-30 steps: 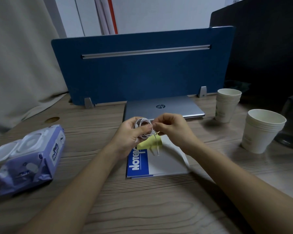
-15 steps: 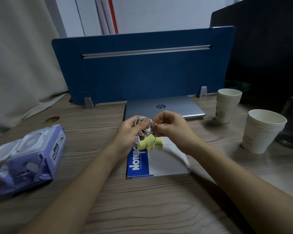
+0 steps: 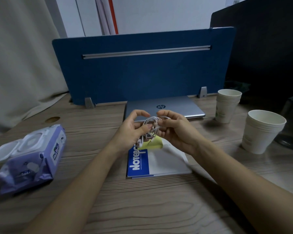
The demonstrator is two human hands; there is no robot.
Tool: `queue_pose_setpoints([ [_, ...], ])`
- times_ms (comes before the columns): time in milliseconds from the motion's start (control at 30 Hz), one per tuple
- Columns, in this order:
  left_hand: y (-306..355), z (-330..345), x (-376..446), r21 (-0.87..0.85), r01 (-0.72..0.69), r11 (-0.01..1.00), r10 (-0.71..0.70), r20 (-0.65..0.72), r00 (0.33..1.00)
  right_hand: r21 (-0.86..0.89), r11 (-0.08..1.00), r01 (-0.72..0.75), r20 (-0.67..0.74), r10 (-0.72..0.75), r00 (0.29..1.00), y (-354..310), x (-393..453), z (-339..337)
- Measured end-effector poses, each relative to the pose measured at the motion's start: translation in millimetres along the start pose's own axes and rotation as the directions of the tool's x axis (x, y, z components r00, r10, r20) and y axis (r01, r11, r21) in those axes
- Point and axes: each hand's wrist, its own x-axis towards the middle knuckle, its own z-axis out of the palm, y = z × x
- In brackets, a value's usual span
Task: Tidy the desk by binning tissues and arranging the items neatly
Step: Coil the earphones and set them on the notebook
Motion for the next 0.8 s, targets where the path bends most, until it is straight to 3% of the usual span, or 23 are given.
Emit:
queue_pose_setpoints([
  [300, -3, -5, 2, 0.210, -0.044, 0.977, 0.050, -0.022, 0.999, 0.071, 0.995, -0.063, -0.093, 0.069, 0.993, -1, 3, -3],
  [433, -3, -7, 0, 0.271, -0.020, 0.962, 0.039, -0.064, 0.997, -0.215, 0.976, -0.031, -0.007, 0.030, 1.000, 0, 0, -3],
  [567, -1, -6, -2, 0.323, 0.002, 0.946, 0.025, -0.078, 0.997, -0.615, 0.787, 0.059, -0.007, -0.080, 0.997, 1, -3, -7],
  [633, -1, -6, -2, 0.349, 0.015, 0.937, 0.018, -0.090, 0.996, -0.682, 0.727, 0.082, -0.023, -0.133, 0.991, 2, -2, -8],
  [800, -2, -9, -2, 0.424, 0.035, 0.905, 0.004, -0.091, 0.996, -0.685, 0.728, 0.030, -0.048, -0.086, 0.995, -5, 1, -14],
])
